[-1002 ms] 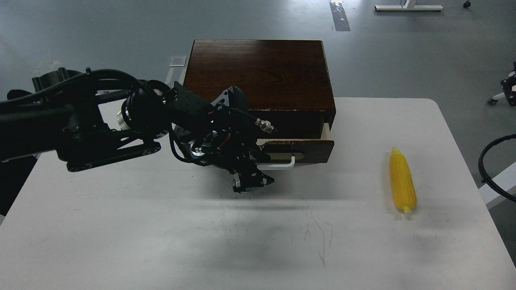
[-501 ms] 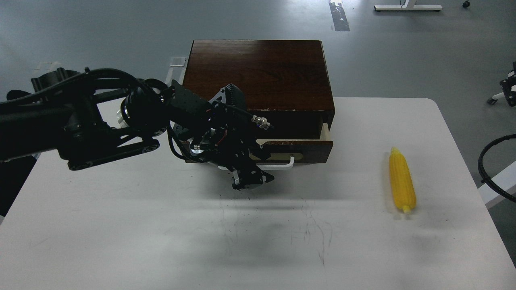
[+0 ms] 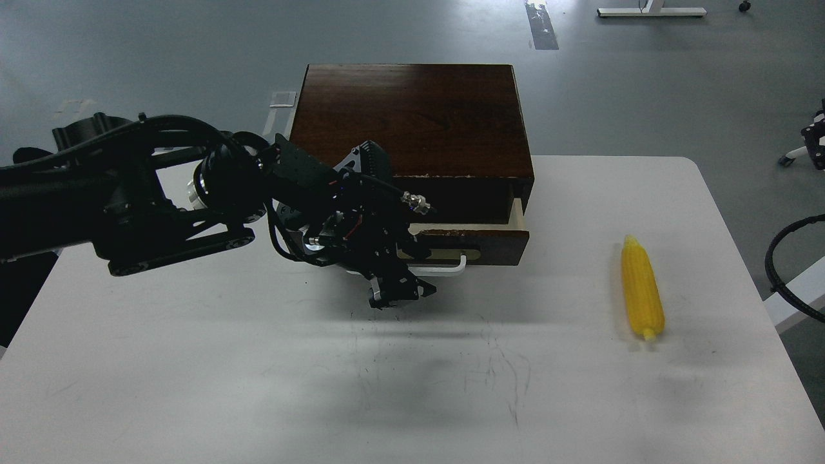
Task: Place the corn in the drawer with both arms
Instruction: 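Pull the drawer out toward the robot with the left gripper, then release the handle and lift the left gripper away from the box, then reach the right gripper to the yellow corn and grasp it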
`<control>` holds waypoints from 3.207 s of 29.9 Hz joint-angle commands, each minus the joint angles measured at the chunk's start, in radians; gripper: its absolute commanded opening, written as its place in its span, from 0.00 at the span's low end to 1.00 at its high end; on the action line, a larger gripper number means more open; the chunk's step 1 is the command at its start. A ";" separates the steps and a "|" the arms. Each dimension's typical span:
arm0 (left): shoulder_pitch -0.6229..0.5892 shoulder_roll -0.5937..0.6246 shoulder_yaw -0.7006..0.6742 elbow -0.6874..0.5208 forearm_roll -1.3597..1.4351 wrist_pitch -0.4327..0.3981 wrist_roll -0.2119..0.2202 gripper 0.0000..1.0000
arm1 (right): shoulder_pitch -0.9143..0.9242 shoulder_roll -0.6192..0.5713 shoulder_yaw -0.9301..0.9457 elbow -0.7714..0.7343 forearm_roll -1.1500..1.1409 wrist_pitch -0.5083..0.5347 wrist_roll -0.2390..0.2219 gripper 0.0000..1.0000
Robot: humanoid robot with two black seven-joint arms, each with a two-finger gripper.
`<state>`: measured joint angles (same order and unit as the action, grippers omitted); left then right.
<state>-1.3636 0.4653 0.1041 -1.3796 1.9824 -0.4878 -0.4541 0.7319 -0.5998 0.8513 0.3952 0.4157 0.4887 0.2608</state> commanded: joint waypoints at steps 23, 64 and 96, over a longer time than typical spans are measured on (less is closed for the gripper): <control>-0.029 0.096 -0.231 -0.029 -0.380 -0.001 -0.003 0.96 | 0.020 -0.067 -0.098 0.002 -0.009 0.000 0.000 1.00; 0.314 0.197 -0.540 0.455 -2.038 -0.001 -0.009 0.98 | 0.382 -0.164 -1.032 0.493 -1.316 -0.108 -0.147 1.00; 0.342 0.222 -0.574 0.458 -2.035 -0.001 -0.003 0.98 | 0.447 -0.153 -1.078 0.536 -1.454 -0.206 -0.144 0.03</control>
<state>-1.0213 0.6860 -0.4689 -0.9222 -0.0552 -0.4887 -0.4638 1.1038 -0.7228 -0.2296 0.9245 -1.0423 0.3096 0.1108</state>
